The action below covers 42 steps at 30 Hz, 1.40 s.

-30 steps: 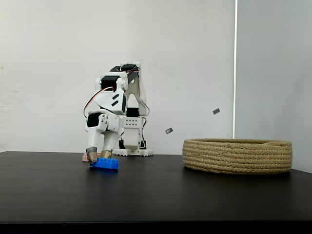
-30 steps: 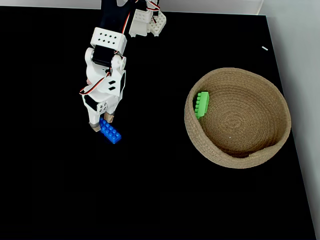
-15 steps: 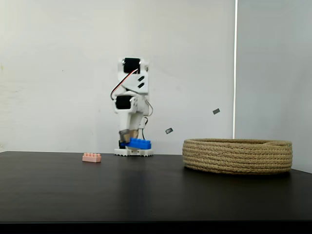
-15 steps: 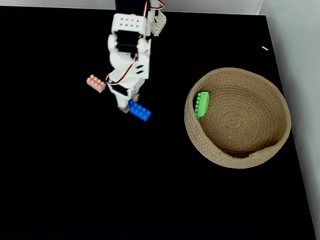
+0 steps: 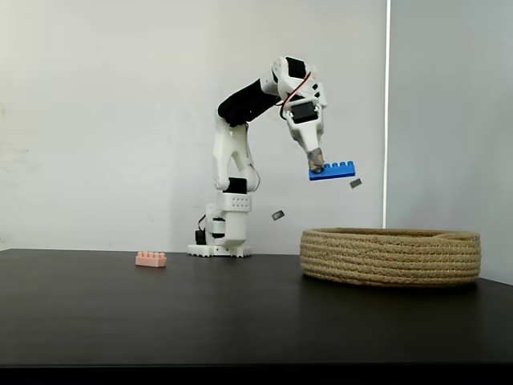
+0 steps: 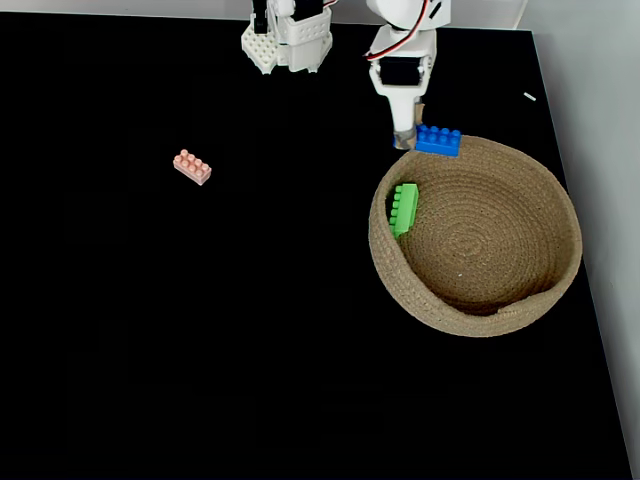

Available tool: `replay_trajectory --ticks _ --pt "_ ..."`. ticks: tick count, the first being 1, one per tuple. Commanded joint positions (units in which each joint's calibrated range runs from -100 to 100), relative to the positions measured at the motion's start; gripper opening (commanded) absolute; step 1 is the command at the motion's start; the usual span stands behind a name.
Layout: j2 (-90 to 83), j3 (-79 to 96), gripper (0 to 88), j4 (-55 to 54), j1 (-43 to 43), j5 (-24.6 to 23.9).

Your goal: Place the lego blocks in the tray

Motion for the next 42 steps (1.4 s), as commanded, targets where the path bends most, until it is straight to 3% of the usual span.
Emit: replay_trajectory --ticks 1,5,14,21,28,42 --pt "1.2 0.7 6.2 -5.5 -2.9 1.8" --pt "4.0 3.5 9.7 -9.9 -4.2 2.0" --pt "1.1 9.0 27.1 -13.1 -5.0 -3.2" --pt "0.7 9.1 28.0 -8.4 -2.6 -2.6" --pt "-4.1 8.0 28.0 1.2 14.6 0.6" --pt "-3.9 28.4 28.7 -10.0 41.2 11.2"
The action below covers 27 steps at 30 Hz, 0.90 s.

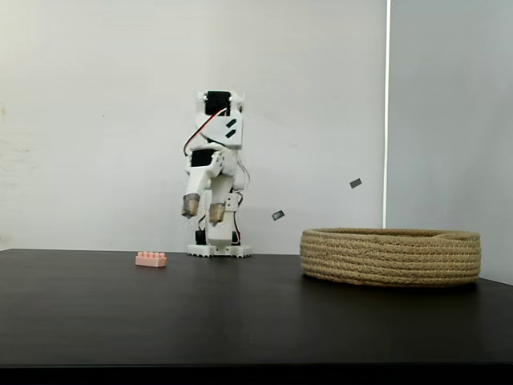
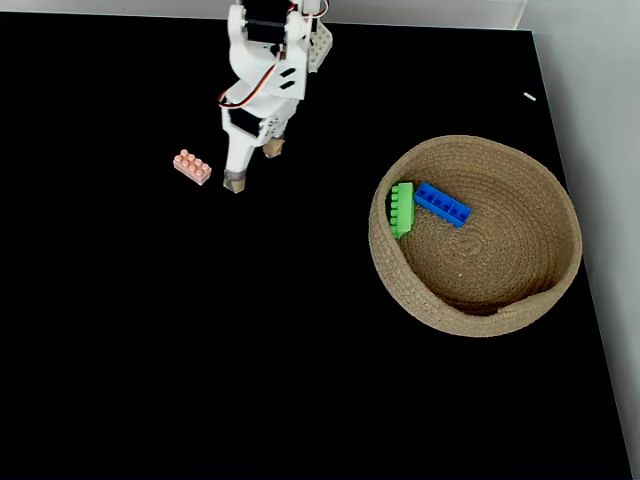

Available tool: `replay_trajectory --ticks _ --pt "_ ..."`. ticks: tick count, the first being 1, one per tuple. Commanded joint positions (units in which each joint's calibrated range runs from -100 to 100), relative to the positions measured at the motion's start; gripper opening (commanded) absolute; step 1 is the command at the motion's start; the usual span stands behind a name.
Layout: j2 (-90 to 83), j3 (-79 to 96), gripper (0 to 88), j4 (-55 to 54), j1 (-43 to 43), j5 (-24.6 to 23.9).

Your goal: Place the lego blocks in the tray

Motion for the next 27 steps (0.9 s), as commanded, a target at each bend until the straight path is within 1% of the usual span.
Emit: replay_trajectory --ticks 1,5,16,20,24,26,27 --pt "-1.6 2.8 28.7 -3.9 6.8 3.3" --pt "-0.2 5.0 28.7 -4.0 11.0 7.2" --pt "3.3 7.3 29.7 -7.4 19.9 12.5" --pt "5.4 9.9 30.0 -13.2 21.4 13.2" --pt "7.9 10.3 29.9 -15.3 21.8 13.8" --pt "9.0 10.7 28.6 -16.7 21.9 14.1" --pt "9.2 11.1 26.2 -17.5 21.8 14.5"
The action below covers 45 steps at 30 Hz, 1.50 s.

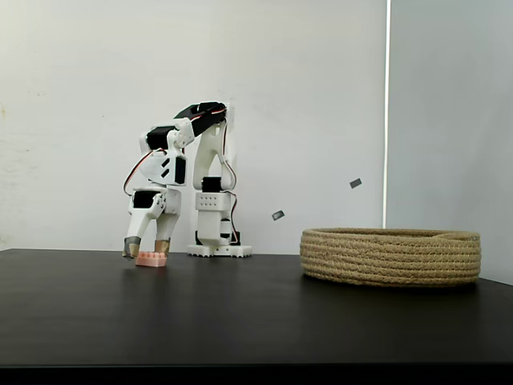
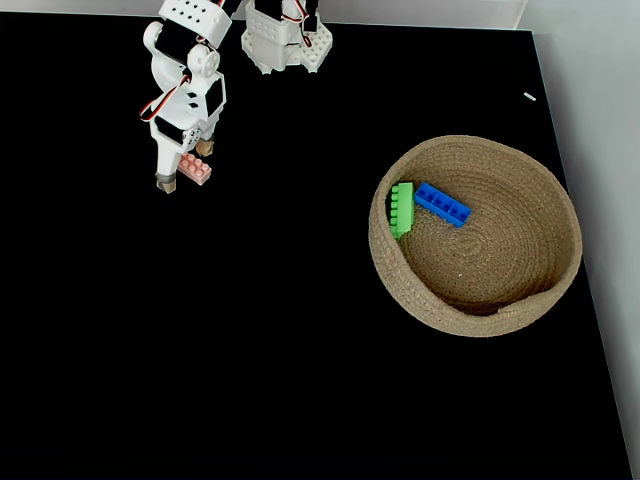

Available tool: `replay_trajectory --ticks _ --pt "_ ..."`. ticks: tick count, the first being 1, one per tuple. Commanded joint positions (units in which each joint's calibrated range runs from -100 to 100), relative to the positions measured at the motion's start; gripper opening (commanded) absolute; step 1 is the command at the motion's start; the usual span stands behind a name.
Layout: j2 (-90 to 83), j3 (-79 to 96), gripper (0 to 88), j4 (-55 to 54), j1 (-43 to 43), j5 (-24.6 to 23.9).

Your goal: Place the lego blocks in the tray

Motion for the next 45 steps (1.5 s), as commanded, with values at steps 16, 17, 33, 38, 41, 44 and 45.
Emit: replay_trajectory --ticks 16,17,33,38,41,44,45 --pt "-5.0 -5.2 0.1 6.1 -4.8 0.6" --pt "-5.2 -9.0 0.1 11.2 -6.3 -0.4" --pt "-16.4 -34.0 0.3 16.2 -44.3 -18.9" --pt "-15.4 -33.4 0.5 9.5 -53.0 -20.4" --pt "-13.0 -31.7 4.0 6.1 -56.5 -20.2" --pt "-11.1 -29.5 7.2 2.6 -59.3 -19.2" --pt "-10.6 -28.7 8.3 1.3 -60.0 -18.9"
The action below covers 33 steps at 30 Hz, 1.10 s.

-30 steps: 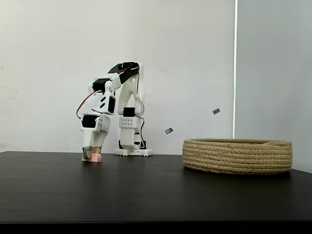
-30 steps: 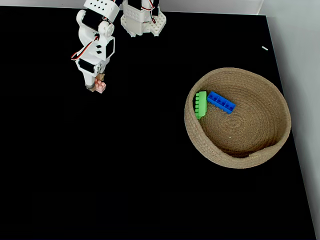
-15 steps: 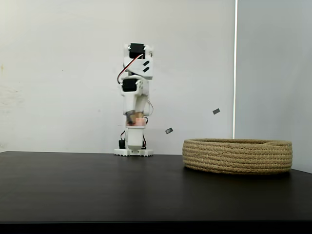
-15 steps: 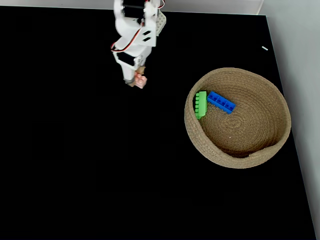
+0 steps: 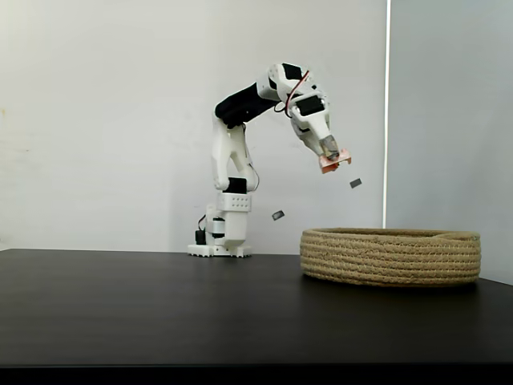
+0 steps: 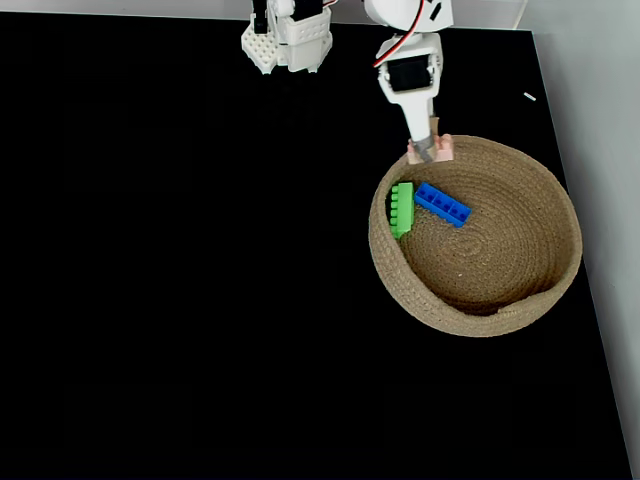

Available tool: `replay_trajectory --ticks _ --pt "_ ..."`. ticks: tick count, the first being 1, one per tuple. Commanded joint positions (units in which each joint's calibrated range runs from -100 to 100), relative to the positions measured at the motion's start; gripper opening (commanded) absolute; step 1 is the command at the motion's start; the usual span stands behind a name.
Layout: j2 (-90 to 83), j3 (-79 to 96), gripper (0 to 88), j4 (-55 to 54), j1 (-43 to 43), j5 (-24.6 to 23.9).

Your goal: Place the lego blocks in the tray

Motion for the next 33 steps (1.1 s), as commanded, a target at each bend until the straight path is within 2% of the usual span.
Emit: replay_trajectory --ticks 1,8,11,15,19,23,24,26,33 --pt "0.7 1.3 9.3 -5.5 -3.6 1.3" --pt "2.6 2.8 18.5 -9.1 -5.2 1.6" --pt "2.3 3.4 25.0 -11.0 -4.5 -0.1" --pt "0.5 5.7 26.9 -14.4 -3.4 -2.1" --pt "-0.7 8.0 26.5 -13.2 -1.8 -1.7" --pt "-5.5 11.9 21.9 -13.2 2.4 0.9" --pt "-7.3 12.7 17.3 -13.2 3.5 2.0" --pt "-11.6 13.9 0.3 -13.0 6.0 3.0" --pt "-25.2 26.1 0.3 -14.9 13.4 4.4"
